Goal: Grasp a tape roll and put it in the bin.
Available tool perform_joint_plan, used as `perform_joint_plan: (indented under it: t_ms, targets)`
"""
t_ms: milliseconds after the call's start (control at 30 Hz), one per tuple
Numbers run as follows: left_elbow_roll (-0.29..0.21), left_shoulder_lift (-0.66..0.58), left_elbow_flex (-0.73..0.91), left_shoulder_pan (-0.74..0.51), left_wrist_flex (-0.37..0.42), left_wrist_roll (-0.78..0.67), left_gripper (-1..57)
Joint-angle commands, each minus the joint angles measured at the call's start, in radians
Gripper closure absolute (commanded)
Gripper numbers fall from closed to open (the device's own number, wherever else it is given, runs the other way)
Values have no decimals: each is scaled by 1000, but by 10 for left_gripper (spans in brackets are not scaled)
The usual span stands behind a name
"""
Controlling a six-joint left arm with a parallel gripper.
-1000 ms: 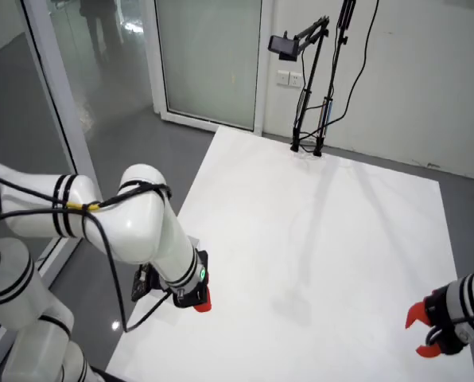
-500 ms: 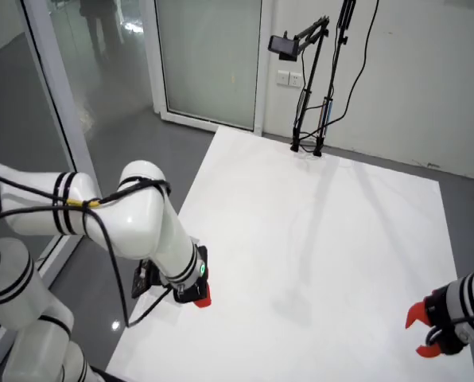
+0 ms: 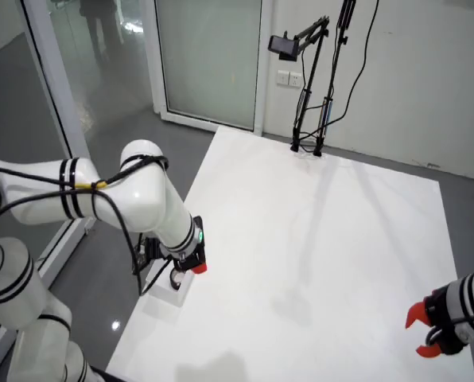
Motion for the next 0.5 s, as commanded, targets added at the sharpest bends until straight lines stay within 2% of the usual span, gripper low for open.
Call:
perform_joint_plan:
  t_ms: [33, 500]
  targets:
    - [37, -3, 0, 88, 0, 0, 569]
    - [34, 1, 0, -92, 0, 0, 569]
